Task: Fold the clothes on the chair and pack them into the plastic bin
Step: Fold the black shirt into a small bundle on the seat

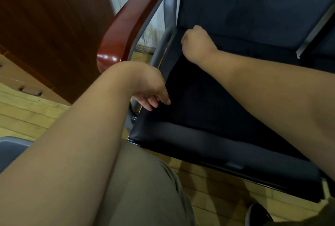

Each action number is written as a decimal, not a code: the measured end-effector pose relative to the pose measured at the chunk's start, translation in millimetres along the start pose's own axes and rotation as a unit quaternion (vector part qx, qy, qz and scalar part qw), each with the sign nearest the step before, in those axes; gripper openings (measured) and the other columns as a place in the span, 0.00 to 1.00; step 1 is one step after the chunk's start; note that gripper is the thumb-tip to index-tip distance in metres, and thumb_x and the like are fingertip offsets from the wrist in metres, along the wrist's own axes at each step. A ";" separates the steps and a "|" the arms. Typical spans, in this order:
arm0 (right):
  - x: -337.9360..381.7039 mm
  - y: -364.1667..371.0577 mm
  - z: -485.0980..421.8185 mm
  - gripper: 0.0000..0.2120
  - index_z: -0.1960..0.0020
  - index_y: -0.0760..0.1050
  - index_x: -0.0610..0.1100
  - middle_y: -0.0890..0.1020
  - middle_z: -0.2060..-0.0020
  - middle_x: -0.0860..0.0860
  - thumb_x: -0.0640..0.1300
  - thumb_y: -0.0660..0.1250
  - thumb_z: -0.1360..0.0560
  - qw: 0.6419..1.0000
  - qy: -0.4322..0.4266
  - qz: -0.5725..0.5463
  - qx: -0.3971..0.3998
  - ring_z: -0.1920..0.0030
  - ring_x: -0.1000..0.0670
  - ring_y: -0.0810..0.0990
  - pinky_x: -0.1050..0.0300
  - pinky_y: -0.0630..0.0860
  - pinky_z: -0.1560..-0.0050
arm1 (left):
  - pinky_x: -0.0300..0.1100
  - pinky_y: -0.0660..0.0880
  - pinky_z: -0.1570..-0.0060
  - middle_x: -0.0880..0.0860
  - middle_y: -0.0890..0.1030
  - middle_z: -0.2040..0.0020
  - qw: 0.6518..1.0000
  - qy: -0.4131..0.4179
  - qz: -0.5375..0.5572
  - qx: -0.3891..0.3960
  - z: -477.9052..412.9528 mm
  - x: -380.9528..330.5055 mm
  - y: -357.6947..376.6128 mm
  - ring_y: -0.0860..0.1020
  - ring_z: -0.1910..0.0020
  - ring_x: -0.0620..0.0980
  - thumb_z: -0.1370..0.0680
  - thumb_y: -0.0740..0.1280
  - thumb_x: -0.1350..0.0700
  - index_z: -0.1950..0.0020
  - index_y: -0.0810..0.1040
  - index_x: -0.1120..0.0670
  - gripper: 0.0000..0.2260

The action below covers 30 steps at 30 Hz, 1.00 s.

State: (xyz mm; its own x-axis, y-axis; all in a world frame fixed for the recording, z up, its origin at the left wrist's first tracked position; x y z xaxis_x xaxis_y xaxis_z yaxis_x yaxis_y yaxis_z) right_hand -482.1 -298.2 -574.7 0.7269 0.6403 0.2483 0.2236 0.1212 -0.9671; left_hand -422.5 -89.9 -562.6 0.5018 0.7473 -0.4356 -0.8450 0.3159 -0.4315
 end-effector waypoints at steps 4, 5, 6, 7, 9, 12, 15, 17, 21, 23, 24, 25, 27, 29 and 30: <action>-39.5 -27.7 17.5 0.17 0.45 0.84 0.35 0.84 0.45 0.40 0.39 0.56 0.17 0.997 0.041 -0.064 -0.026 0.44 0.41 0.82 0.46 0.81 0.41 | 0.47 0.84 0.53 0.56 0.80 0.62 0.994 0.105 -0.009 0.003 4.3 -28.4 8.8 0.81 0.61 0.51 0.23 0.78 0.61 0.55 0.76 0.57 0.10; -50.8 -32.4 22.6 0.17 0.45 0.84 0.35 0.84 0.45 0.41 0.40 0.57 0.18 0.994 0.058 -0.093 -0.028 0.45 0.41 0.83 0.46 0.82 0.43 | 0.47 0.84 0.53 0.55 0.79 0.63 0.993 0.120 -0.009 0.013 6.8 -37.7 16.4 0.80 0.61 0.51 0.23 0.77 0.61 0.55 0.76 0.56 0.11; -61.7 -36.6 27.4 0.17 0.45 0.84 0.36 0.85 0.45 0.41 0.42 0.58 0.18 0.990 0.072 -0.116 -0.028 0.46 0.42 0.84 0.47 0.83 0.45 | 0.48 0.84 0.52 0.54 0.79 0.63 0.991 0.130 -0.011 0.020 7.4 -46.1 23.3 0.80 0.61 0.51 0.23 0.77 0.61 0.56 0.75 0.55 0.11; -72.3 -41.0 32.7 0.17 0.44 0.84 0.36 0.86 0.46 0.42 0.44 0.59 0.18 0.987 0.086 -0.135 -0.029 0.46 0.42 0.85 0.49 0.84 0.46 | 0.48 0.83 0.51 0.54 0.79 0.63 0.990 0.137 -0.015 0.027 7.4 -54.4 31.4 0.80 0.60 0.50 0.23 0.77 0.61 0.56 0.75 0.54 0.11; -92.8 -48.0 42.3 0.17 0.43 0.84 0.37 0.87 0.46 0.42 0.45 0.60 0.20 0.979 0.109 -0.169 -0.028 0.46 0.43 0.85 0.49 0.85 0.46 | 0.48 0.83 0.51 0.54 0.79 0.62 0.989 0.145 -0.024 0.030 12.5 -73.7 46.2 0.80 0.60 0.50 0.22 0.77 0.61 0.55 0.76 0.54 0.10; -120.0 -53.5 56.9 0.16 0.45 0.85 0.39 0.87 0.49 0.42 0.45 0.61 0.21 0.970 0.133 -0.203 -0.019 0.49 0.43 0.86 0.51 0.84 0.50 | 0.46 0.85 0.53 0.53 0.81 0.61 0.987 0.147 -0.063 0.021 13.5 -100.8 66.0 0.82 0.60 0.49 0.22 0.77 0.59 0.52 0.79 0.55 0.07; -141.8 -53.6 72.9 0.16 0.46 0.85 0.41 0.87 0.49 0.43 0.47 0.62 0.22 0.964 0.146 -0.221 0.000 0.49 0.44 0.86 0.50 0.85 0.48 | 0.43 0.85 0.58 0.53 0.83 0.59 0.985 0.130 -0.112 0.015 7.8 -121.5 85.1 0.83 0.58 0.48 0.21 0.76 0.57 0.49 0.80 0.56 0.07; -153.1 -53.2 82.2 0.17 0.44 0.85 0.42 0.87 0.44 0.46 0.48 0.61 0.22 0.967 0.143 -0.208 0.022 0.45 0.46 0.85 0.50 0.83 0.42 | 0.43 0.84 0.59 0.54 0.83 0.58 0.985 0.111 -0.128 0.018 0.4 -130.5 97.3 0.83 0.57 0.49 0.21 0.76 0.56 0.48 0.80 0.56 0.07; -162.9 -54.8 93.5 0.17 0.35 0.84 0.46 0.82 0.33 0.51 0.46 0.62 0.19 0.978 0.106 -0.153 0.091 0.34 0.48 0.80 0.57 0.75 0.36 | 0.45 0.84 0.56 0.52 0.84 0.56 0.983 0.076 -0.156 0.062 -12.0 -141.0 120.3 0.84 0.55 0.49 0.21 0.77 0.52 0.47 0.82 0.56 0.09; -167.9 -61.1 94.8 0.19 0.29 0.81 0.48 0.78 0.27 0.52 0.46 0.63 0.17 0.980 0.096 -0.153 0.089 0.28 0.49 0.75 0.58 0.69 0.31 | 0.46 0.84 0.53 0.52 0.85 0.52 0.980 0.066 -0.166 0.089 -17.6 -145.3 129.0 0.84 0.54 0.49 0.21 0.76 0.50 0.43 0.83 0.57 0.13; -171.5 -64.5 94.5 0.19 0.28 0.79 0.49 0.76 0.26 0.52 0.46 0.63 0.17 0.979 0.093 -0.161 0.084 0.26 0.49 0.73 0.59 0.67 0.30 | 0.46 0.84 0.52 0.52 0.85 0.51 0.978 0.067 -0.173 0.094 -20.5 -148.0 131.7 0.85 0.53 0.49 0.21 0.76 0.49 0.42 0.83 0.57 0.14; -175.2 -68.2 94.5 0.19 0.27 0.79 0.50 0.76 0.26 0.52 0.46 0.62 0.17 0.978 0.092 -0.170 0.079 0.26 0.50 0.73 0.60 0.67 0.30 | 0.46 0.84 0.51 0.53 0.86 0.50 0.976 0.071 -0.180 0.094 -23.4 -151.0 133.5 0.85 0.52 0.49 0.20 0.76 0.50 0.42 0.82 0.57 0.13; -182.8 -78.7 96.9 0.18 0.30 0.81 0.50 0.78 0.28 0.53 0.46 0.62 0.17 0.976 0.095 -0.184 0.069 0.28 0.50 0.75 0.62 0.68 0.34 | 0.46 0.84 0.52 0.53 0.86 0.50 0.975 0.084 -0.190 0.083 -28.3 -157.5 135.7 0.85 0.51 0.50 0.20 0.75 0.50 0.44 0.82 0.56 0.10; -193.1 -90.7 100.1 0.16 0.36 0.84 0.47 0.82 0.34 0.51 0.45 0.61 0.17 0.972 0.109 -0.203 0.051 0.34 0.50 0.79 0.62 0.71 0.42 | 0.45 0.83 0.52 0.52 0.86 0.49 0.973 0.095 -0.200 0.072 -30.6 -163.9 138.1 0.86 0.51 0.50 0.19 0.74 0.52 0.46 0.83 0.55 0.08; -198.4 -96.9 102.5 0.15 0.38 0.85 0.46 0.84 0.39 0.50 0.45 0.62 0.17 0.969 0.119 -0.214 0.043 0.38 0.49 0.80 0.62 0.72 0.46 | 0.45 0.83 0.52 0.52 0.86 0.49 0.971 0.098 -0.208 0.070 -30.7 -166.6 139.9 0.86 0.50 0.50 0.18 0.73 0.52 0.45 0.83 0.55 0.08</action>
State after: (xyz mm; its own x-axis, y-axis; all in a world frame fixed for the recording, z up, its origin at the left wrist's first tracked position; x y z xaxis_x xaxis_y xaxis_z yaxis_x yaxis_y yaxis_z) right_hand -714.5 -359.3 -535.9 0.7118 0.3252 0.6225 0.4897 0.4056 -0.7718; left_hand -618.7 -188.2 -574.7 0.8195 0.4159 -0.3943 -0.5709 0.6530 -0.4977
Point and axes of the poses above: each hand's wrist, its own z-axis away from the middle knuckle, its own y-axis out of the palm, x = y × z, the point moved 5 cm from there along -z, towards the middle knuckle
